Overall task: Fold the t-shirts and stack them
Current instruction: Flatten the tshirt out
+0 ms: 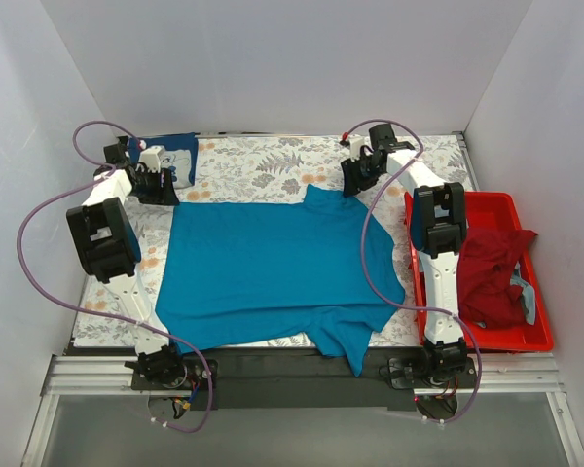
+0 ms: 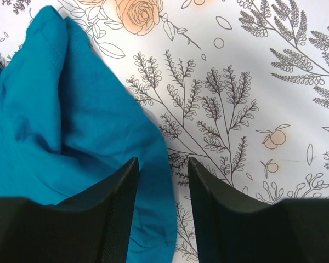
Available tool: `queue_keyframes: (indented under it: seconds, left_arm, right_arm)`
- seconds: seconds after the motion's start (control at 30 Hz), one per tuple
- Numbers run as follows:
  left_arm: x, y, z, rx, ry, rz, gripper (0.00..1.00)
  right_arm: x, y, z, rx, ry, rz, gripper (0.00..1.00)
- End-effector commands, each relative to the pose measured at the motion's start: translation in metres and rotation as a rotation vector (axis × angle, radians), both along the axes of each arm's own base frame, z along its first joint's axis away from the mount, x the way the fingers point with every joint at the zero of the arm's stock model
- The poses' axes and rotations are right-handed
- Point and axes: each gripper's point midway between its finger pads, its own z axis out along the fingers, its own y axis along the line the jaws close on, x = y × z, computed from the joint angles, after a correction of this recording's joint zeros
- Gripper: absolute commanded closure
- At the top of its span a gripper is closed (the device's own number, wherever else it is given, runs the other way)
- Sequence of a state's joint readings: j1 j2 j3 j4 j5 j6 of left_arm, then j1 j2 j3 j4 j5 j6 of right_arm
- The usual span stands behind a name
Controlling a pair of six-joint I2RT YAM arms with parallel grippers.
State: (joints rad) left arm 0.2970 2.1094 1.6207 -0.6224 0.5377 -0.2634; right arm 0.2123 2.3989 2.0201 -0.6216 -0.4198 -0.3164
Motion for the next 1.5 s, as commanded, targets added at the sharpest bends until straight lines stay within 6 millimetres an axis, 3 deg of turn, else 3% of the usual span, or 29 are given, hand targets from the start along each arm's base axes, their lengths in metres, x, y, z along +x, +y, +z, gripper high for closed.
queue_keyframes:
  seconds: [0.0,0.1,0.23,0.47,0.57,0.77,1.0,1.07,1.17,1.33,1.47]
  left_arm:
    - [0.015,0.000,0.016,0.024,-0.060,-0.035,0.47]
    - [0.013,-0.011,0.014,0.013,-0.085,-0.142,0.48]
    - [0.004,-0.026,0.007,0.084,-0.130,-0.334,0.48]
    - [0.016,-0.032,-0.008,0.190,-0.182,-0.496,0.50]
    - [0.025,-0.028,-0.012,0.214,-0.186,-0.519,0.50]
    - [0.023,-0.019,-0.034,0.276,-0.148,-0.570,0.50]
    - [0.014,-0.021,-0.046,0.297,-0.131,-0.618,0.64]
    - [0.015,-0.021,-0.046,0.299,-0.132,-0.622,0.66]
    - [0.017,-0.022,-0.044,0.296,-0.143,-0.623,0.78]
    - [0.032,-0.026,-0.021,0.284,-0.215,-0.602,1.00]
    - [0.040,-0.029,0.000,0.279,-0.280,-0.578,1.00]
  right_arm:
    - [0.008,0.005,-0.004,-0.010,-0.025,0.021,0.53]
    - [0.002,0.006,-0.009,-0.014,-0.014,0.044,0.64]
    - [0.002,-0.001,-0.008,-0.033,-0.029,0.053,0.98]
    - [0.012,-0.004,0.006,-0.014,-0.059,0.036,0.99]
    - [0.015,-0.004,0.013,-0.010,-0.075,0.032,0.99]
    - [0.028,-0.011,0.024,-0.013,-0.113,0.004,0.99]
    - [0.039,-0.021,0.030,-0.025,-0.141,-0.027,0.99]
    - [0.041,-0.022,0.032,-0.026,-0.148,-0.031,0.99]
    - [0.042,-0.023,0.035,-0.025,-0.155,-0.035,0.99]
    - [0.050,-0.023,0.054,-0.009,-0.201,-0.039,0.99]
    - [0.059,-0.026,0.079,0.010,-0.257,-0.051,0.99]
